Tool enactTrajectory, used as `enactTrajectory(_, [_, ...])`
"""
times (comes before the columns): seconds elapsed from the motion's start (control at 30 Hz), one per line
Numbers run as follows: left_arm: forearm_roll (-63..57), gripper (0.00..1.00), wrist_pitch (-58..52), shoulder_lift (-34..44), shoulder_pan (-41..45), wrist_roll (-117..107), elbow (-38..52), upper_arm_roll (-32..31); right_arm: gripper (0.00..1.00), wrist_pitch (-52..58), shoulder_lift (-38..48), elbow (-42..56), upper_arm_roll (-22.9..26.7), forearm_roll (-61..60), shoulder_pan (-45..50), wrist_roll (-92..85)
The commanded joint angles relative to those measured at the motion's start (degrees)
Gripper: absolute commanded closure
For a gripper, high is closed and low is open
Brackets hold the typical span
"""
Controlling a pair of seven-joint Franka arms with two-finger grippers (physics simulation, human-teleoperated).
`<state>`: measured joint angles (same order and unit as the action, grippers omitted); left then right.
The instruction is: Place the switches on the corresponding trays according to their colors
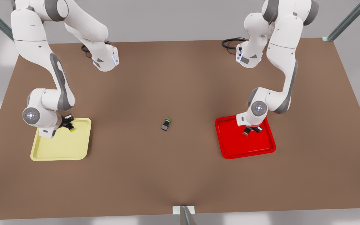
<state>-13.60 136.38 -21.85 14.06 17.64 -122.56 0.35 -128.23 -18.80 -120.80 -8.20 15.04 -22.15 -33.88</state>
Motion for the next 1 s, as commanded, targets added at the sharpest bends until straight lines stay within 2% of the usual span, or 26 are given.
enactTrajectory(0.0, [2.70, 0.00, -0.67, 0.05, 0.00, -0.06, -0.04, 0.00, 0.38, -1.32, -0.71, -0.14, 0.29, 0.08, -0.17, -0.13])
enactTrajectory(0.03, [2.71, 0.00, -2.70, -0.03, 0.00, -0.06, 0.04, 0.00, 0.07, -1.94, -1.33, -0.14, 0.21, 0.08, -1.76, -1.01])
enactTrajectory(0.07, [2.88, 0.00, -2.70, -0.12, 0.00, -0.32, 0.13, 0.00, 0.00, -2.03, -1.42, -0.14, 0.21, 0.08, -2.64, -1.27])
enactTrajectory(0.1, [3.14, 0.00, -2.08, -0.65, 0.00, -1.37, 0.13, 0.00, 0.00, -2.20, -2.47, 0.48, 0.21, 0.08, -3.52, -1.36])
enactTrajectory(0.17, [29.66, 0.00, 0.28, -1.18, 0.00, -12.45, 0.40, 0.09, 0.00, -1.59, -2.03, 0.74, 0.03, -0.71, -4.40, -2.59])
enactTrajectory(0.23, [33.56, 0.00, 0.47, -0.30, -0.17, -21.32, 0.57, 0.09, 0.00, 6.92, 1.92, 4.86, -2.60, -3.61, -3.34, -3.73])
enactTrajectory(0.27, [33.38, 0.00, -0.50, 2.69, -0.17, -23.96, 1.18, 0.09, 0.00, 17.20, 3.15, 12.24, -5.59, -7.73, -3.34, -3.56])
enactTrajectory(0.3, [32.94, 0.00, -6.55, 5.41, -2.10, -23.44, 5.92, 0.00, 0.00, 25.30, 7.36, 17.17, -9.45, -9.59, -2.90, 1.53])
enactTrajectory(0.33, [26.54, 0.00, -13.15, 7.70, -3.60, -23.88, 11.37, -0.61, 0.00, 35.22, 10.97, 22.88, -15.43, -9.68, -2.90, 13.29])
enactTrajectory(0.37, [20.37, 0.00, -20.35, 9.28, -7.81, -23.70, 16.91, -4.65, 0.00, 44.98, 13.08, 29.56, -21.58, -9.68, -2.90, 28.15])
enactTrajectory(0.4, [20.02, 0.00, -28.35, 11.12, -9.75, -22.04, 24.20, -6.15, 0.00, 49.29, 13.79, 35.62, -27.64, -9.24, -2.90, 34.50])
enactTrajectory(0.43, [18.53, 0.00, -39.07, 14.11, -9.93, -21.15, 33.08, -5.71, 0.00, 48.77, 15.19, 35.99, -25.99, -8.98, -2.03, 34.32])
enactTrajectory(0.47, [14.14, 0.00, -46.11, 16.49, -9.93, -20.71, 37.13, -6.15, 0.00, 48.25, 20.55, 35.90, -2.04, -6.34, 20.96, 34.59])
enactTrajectory(0.5, [13.87, 0.00, -52.61, 18.15, -9.93, -19.05, 39.16, -3.26, 0.00, 40.71, 28.00, 27.50, 9.08, -8.09, 30.06, 34.59])
enactTrajectory(0.53, [14.57, 0.00, -52.63, 19.74, -9.93, -16.67, 36.09, -0.61, 0.00, 33.92, 34.09, 18.23, 9.35, -9.68, 29.97, 35.73])
enactTrajectory(0.7, [14.13, 0.00, -50.07, 20.71, -9.84, -15.18, 33.00, 0.44, 0.00, 34.89, 32.43, 17.97, 9.96, -12.75, 29.53, 35.21])
enactTrajectory(0.8, [14.92, 0.00, -54.20, 12.18, -9.75, -15.18, 43.55, 0.36, 0.00, 35.41, 32.16, 17.88, 9.96, -12.84, 29.71, 35.03])
enactTrajectory(0.97, [15.01, 0.00, -54.20, 12.36, -9.66, -15.18, 43.46, 0.27, 0.00, 35.59, 32.25, 17.88, 9.96, -12.84, 29.53, 33.62])
